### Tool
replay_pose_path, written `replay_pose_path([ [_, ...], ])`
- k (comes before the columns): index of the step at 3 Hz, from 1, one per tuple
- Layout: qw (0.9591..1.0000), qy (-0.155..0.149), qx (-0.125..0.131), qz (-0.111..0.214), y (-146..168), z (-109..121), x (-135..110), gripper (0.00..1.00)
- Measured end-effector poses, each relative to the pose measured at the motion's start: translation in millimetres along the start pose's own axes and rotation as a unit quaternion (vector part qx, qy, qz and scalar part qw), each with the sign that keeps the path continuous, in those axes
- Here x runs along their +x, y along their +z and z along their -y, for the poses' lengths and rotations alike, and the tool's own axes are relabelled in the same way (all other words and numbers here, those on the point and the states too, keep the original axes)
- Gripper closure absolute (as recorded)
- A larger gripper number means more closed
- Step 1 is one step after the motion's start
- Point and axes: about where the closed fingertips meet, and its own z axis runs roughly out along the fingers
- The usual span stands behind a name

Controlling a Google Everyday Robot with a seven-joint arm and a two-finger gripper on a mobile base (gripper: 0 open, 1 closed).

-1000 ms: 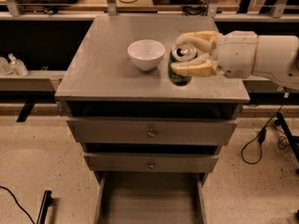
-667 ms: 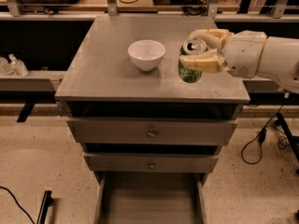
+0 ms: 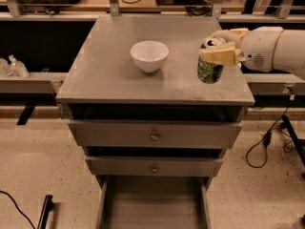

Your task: Pick green can from bottom drawer and place on counter

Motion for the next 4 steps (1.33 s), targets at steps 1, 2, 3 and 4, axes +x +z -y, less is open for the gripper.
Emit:
replay_pose_path([
  [1, 0.9991, 0.042, -0.004, -0.002, 4, 19, 13, 0.58],
  [2, 0.9981, 0.062, -0.002, 0.005, 7, 30, 27, 0.35],
  [3, 0.9969, 0.079, 0.002, 0.005, 9, 34, 47, 0.12],
  [4, 0.9966, 0.081, -0.006, -0.012, 12, 33, 60, 0.00],
])
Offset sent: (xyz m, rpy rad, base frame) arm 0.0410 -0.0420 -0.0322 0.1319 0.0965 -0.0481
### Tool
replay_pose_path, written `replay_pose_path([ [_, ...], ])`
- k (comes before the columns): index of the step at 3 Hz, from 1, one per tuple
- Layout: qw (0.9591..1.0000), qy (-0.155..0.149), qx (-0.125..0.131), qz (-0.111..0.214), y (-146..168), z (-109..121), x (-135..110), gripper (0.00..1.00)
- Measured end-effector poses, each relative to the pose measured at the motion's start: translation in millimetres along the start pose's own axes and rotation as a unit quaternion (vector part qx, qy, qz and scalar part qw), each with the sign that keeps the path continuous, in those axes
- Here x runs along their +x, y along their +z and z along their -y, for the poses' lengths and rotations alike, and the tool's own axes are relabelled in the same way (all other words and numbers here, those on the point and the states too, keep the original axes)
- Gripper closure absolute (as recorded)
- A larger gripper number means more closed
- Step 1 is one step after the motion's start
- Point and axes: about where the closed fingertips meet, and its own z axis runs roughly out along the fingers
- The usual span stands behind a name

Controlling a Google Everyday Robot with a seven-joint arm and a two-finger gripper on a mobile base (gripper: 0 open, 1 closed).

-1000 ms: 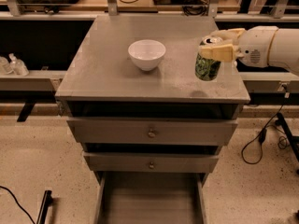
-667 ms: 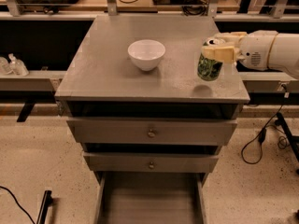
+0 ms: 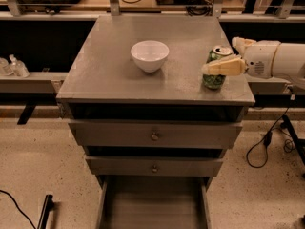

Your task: Pick green can from bottom drawer and place on counter

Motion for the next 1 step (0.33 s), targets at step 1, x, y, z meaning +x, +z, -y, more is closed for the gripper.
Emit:
replay_pose_path([
  [1, 1.0000, 0.000, 0.000, -0.001, 0.1, 0.1, 0.7, 0.00],
])
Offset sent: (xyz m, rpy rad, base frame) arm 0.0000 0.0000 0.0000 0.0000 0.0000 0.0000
